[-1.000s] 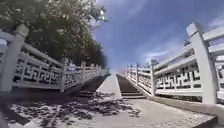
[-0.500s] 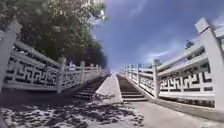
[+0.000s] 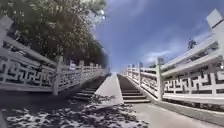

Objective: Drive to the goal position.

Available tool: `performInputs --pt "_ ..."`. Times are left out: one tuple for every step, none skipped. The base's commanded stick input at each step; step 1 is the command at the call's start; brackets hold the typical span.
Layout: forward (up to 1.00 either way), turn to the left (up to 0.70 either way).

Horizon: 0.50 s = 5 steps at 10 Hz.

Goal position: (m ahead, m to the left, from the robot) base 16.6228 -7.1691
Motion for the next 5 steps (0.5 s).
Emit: performInputs --pt "0.45 0.00" --pt "0.45 0.00" --pt "0.45 0.00" --pt "0.45 0.00" --pt "0.45 0.00"
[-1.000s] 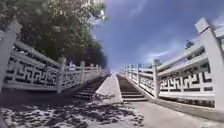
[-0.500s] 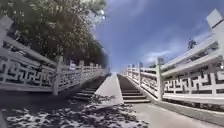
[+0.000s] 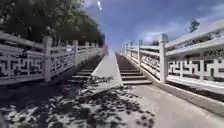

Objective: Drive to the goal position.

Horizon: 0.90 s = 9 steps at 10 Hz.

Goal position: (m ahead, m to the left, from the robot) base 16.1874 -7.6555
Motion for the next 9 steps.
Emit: performInputs --pt "0.45 0.00" --pt "0.45 0.00" --pt "0.45 0.00" --pt "0.45 0.00" --pt "0.45 0.00" --pt "0.45 0.00" --pt "0.45 0.00" --pt "0.45 0.00" --pt "0.45 0.00"
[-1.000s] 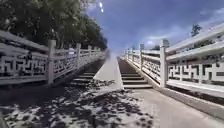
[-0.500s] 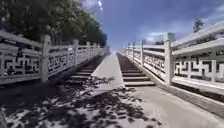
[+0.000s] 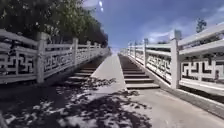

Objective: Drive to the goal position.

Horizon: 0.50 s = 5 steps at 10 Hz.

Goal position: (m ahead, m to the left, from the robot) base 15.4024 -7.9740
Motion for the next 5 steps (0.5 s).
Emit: performInputs --pt "0.45 0.00" --pt "0.45 0.00" --pt "0.45 0.00" --pt "0.45 0.00" --pt "0.45 0.00"
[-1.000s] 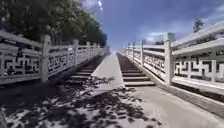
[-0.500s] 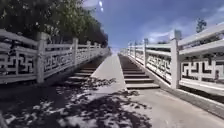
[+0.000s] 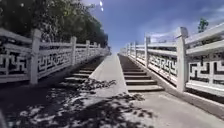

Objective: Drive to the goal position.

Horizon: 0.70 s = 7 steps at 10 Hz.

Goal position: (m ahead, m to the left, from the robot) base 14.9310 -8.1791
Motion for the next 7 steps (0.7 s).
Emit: performInputs --pt "0.45 0.00" --pt "0.45 0.00" --pt "0.45 0.00" --pt "0.45 0.00" --pt "0.45 0.00" --pt "0.45 0.00" --pt "0.45 0.00"
